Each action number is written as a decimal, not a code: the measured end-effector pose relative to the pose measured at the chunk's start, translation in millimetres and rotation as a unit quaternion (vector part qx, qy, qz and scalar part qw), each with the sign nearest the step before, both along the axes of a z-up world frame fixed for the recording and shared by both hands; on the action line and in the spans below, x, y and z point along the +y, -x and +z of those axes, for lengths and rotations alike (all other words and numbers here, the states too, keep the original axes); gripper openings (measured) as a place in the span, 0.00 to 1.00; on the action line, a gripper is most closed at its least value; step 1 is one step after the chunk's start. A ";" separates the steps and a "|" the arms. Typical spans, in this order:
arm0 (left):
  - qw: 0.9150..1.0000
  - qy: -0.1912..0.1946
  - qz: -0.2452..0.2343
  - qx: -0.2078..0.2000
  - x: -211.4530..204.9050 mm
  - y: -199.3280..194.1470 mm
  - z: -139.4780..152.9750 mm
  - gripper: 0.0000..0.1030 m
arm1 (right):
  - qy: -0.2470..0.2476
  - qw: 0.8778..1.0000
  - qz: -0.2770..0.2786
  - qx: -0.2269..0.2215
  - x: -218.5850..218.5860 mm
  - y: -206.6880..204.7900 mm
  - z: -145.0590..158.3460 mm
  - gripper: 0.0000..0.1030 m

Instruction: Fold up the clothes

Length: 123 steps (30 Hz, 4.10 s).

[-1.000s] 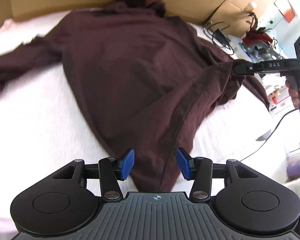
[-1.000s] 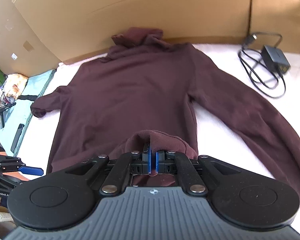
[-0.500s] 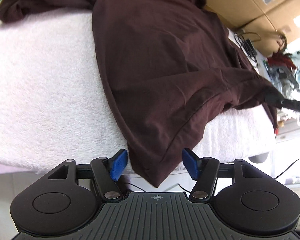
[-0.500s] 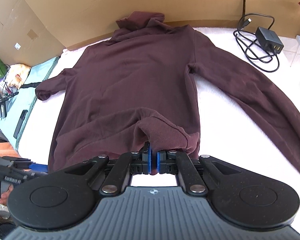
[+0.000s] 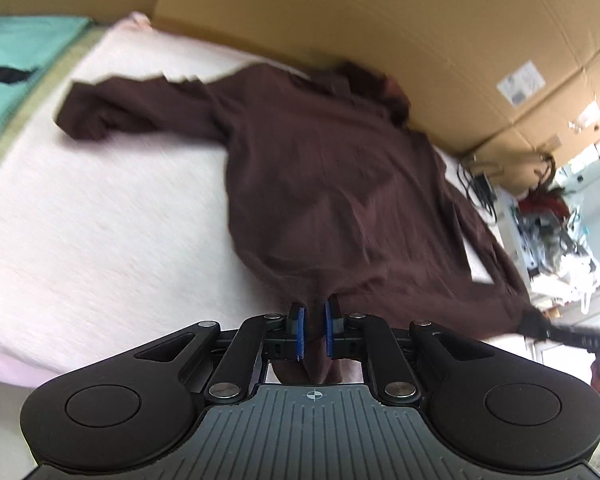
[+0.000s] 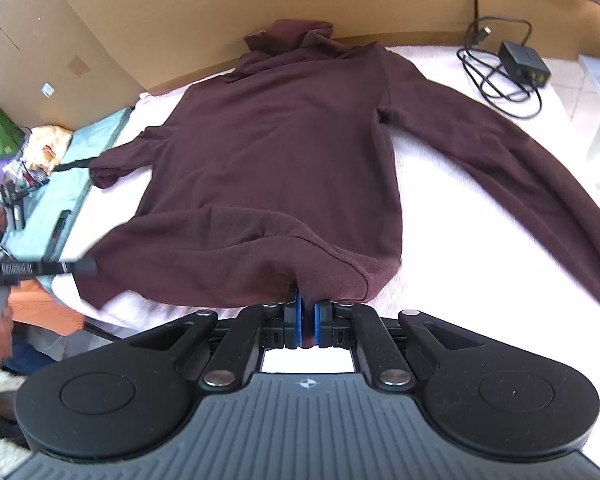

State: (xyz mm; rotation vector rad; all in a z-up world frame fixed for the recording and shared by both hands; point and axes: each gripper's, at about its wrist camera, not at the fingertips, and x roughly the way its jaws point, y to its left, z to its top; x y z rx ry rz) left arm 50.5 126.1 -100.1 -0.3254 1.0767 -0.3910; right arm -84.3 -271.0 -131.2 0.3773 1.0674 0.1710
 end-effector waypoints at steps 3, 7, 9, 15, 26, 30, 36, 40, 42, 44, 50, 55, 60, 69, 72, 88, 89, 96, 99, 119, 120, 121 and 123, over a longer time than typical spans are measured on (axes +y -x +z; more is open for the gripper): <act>1.000 -0.016 -0.009 -0.009 3.6 -0.2 7.8 0.06 | -0.023 1.000 0.004 -0.003 4.1 15.6 7.6 0.07; 0.997 -0.039 -0.060 0.005 3.1 12.5 2.4 0.06 | -0.021 0.999 0.016 0.026 16.2 34.2 4.8 0.07; 0.994 -0.057 -0.095 0.023 1.2 21.6 -9.6 0.06 | -0.016 0.999 0.011 0.049 18.7 43.2 -4.6 0.07; 0.980 -0.110 -0.139 0.088 4.9 29.3 -47.6 0.30 | 0.016 0.995 -0.008 0.102 15.6 50.9 -32.8 0.09; 0.990 -0.060 -0.122 -0.029 -30.4 -25.5 0.0 0.60 | 0.038 0.999 0.019 0.025 27.8 -1.8 -17.3 0.19; 0.983 -0.063 -0.171 -0.027 -88.3 -47.5 -27.2 0.60 | 0.000 0.998 0.065 -0.023 63.9 -52.9 -29.9 0.28; 0.967 -0.119 -0.225 0.021 -125.8 -49.0 -77.6 0.60 | 0.001 0.995 0.100 -0.025 114.5 -109.2 -77.3 0.28; 0.961 -0.130 -0.242 0.013 -121.2 -35.4 -79.3 0.67 | 0.064 0.986 0.150 -0.026 126.6 -100.4 -86.0 0.25; 0.961 -0.128 -0.243 0.022 -116.1 -33.4 -78.2 0.69 | 0.093 0.977 0.191 -0.027 129.0 -88.3 -84.0 0.25; 0.964 -0.123 -0.232 0.028 -108.0 -33.1 -73.9 0.70 | 0.114 0.966 0.231 -0.014 129.3 -77.5 -82.1 0.26; 0.982 -0.106 -0.157 0.011 -81.6 -45.5 -49.0 0.77 | 0.099 0.968 0.227 -0.041 125.5 -86.3 -59.8 0.38; 0.994 -0.099 -0.050 -0.001 -55.3 -69.7 -37.0 0.79 | 0.076 0.972 0.215 -0.049 140.1 -113.6 -66.8 0.50; 0.994 -0.093 0.049 0.002 -23.5 -96.1 -32.3 0.80 | 0.078 0.957 0.281 -0.008 140.7 -109.3 -70.7 0.52; 0.992 -0.073 0.101 -0.018 7.0 -119.8 -29.8 0.83 | 0.033 0.960 0.259 -0.104 131.4 -174.7 33.4 0.55; 0.992 -0.056 0.114 -0.019 21.6 -130.9 -36.7 0.83 | 0.027 0.963 0.240 -0.121 140.2 -213.4 56.8 0.55; 0.992 -0.020 0.120 0.029 83.6 -187.4 -88.7 0.84 | 0.226 0.924 0.286 -0.116 240.0 -395.5 -25.4 0.68; 0.993 -0.022 0.117 0.025 82.6 -188.9 -88.0 0.84 | 0.222 0.924 0.292 -0.108 238.5 -403.1 -29.6 0.68; 0.992 -0.004 0.125 0.020 86.0 -195.6 -88.2 0.84 | 0.176 0.915 0.359 -0.050 221.4 -433.7 -36.5 0.68; 0.992 -0.004 0.126 0.021 84.7 -196.8 -89.0 0.84 | 0.172 0.904 0.391 -0.026 222.1 -439.4 -36.7 0.70; 0.991 0.007 0.133 0.030 85.2 -198.8 -95.2 0.85 | 0.216 0.862 0.457 -0.041 257.1 -435.0 -48.8 0.11; 0.991 0.007 0.133 0.030 85.2 -199.7 -95.4 0.85 | 0.233 0.860 0.450 -0.057 260.6 -432.6 -47.7 0.11; 0.991 0.007 0.134 0.030 85.4 -200.7 -95.4 0.85 | 0.245 0.861 0.440 -0.069 263.4 -432.8 -46.2 0.11; 0.991 0.008 0.134 0.028 86.3 -203.7 -95.0 0.85 | 0.261 0.865 0.419 -0.088 267.7 -437.1 -43.8 0.10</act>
